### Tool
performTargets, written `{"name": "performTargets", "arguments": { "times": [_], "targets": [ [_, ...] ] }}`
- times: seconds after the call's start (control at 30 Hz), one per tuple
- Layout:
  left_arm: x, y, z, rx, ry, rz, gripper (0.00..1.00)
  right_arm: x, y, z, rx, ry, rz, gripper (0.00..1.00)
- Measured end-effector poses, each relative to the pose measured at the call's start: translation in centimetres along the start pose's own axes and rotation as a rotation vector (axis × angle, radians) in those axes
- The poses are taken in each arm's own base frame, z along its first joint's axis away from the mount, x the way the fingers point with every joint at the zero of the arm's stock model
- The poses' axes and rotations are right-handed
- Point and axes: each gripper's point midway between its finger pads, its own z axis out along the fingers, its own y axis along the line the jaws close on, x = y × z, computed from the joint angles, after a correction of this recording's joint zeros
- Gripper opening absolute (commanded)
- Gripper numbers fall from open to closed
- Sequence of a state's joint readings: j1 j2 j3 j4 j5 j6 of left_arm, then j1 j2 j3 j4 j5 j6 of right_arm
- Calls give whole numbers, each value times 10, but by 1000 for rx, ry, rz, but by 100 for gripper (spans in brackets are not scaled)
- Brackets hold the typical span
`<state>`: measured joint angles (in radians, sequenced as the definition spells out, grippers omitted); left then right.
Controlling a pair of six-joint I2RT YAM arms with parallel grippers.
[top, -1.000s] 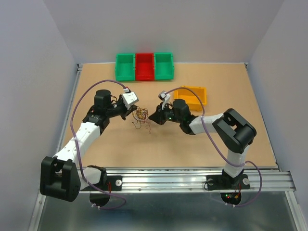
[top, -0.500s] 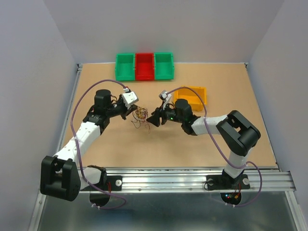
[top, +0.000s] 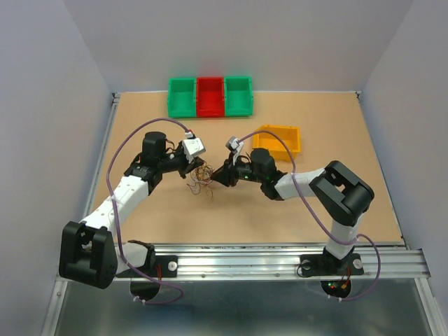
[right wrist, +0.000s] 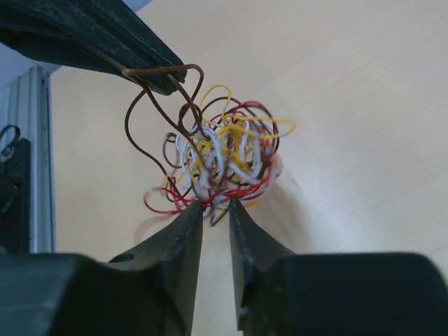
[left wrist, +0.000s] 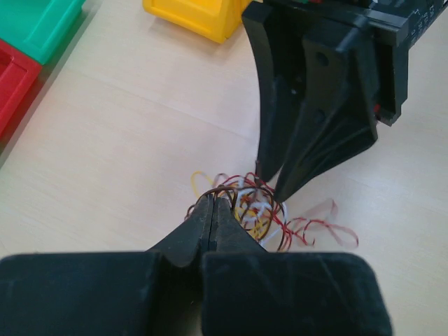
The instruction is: Untangle the cables
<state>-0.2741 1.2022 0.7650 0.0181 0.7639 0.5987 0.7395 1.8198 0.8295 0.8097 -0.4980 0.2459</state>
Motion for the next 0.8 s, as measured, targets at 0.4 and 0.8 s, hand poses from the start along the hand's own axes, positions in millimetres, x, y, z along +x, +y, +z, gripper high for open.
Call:
{"name": "performTargets", "arguments": {
  "times": [0.4, 0.8],
  "targets": [
    [9, 65, -29, -296, 14, -133, 0, -23, -11, -32, 177, -76, -32, 1],
    [29, 135, -85, -594, -36, -327, 0, -65, -15, -102, 419, -221, -61, 1]
  ]
}}
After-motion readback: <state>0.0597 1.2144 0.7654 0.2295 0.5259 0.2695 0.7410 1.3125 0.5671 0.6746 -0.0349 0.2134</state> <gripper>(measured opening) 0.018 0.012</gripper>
